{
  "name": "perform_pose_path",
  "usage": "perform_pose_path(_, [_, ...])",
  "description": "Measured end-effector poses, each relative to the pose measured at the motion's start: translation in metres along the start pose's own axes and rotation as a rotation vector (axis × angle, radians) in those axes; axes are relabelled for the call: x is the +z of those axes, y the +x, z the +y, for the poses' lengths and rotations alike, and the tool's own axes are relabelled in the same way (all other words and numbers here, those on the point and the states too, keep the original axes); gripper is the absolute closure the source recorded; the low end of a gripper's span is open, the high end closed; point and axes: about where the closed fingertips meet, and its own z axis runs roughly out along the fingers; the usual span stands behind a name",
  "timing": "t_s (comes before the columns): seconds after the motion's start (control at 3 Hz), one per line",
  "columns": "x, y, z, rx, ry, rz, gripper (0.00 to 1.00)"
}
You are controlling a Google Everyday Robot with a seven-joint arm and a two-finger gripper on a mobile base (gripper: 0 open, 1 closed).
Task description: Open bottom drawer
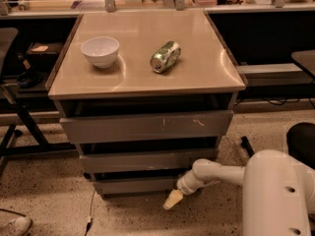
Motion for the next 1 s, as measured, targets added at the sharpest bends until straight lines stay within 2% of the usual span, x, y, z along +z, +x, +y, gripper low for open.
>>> perform_pose_path(0.33, [0.018, 0.0, -0.018, -0.006, 0.031, -0.012, 0.0])
perform_pose_path(1.0, [0.033, 0.0, -0.047, -0.021, 0.08, -0.031, 0.0])
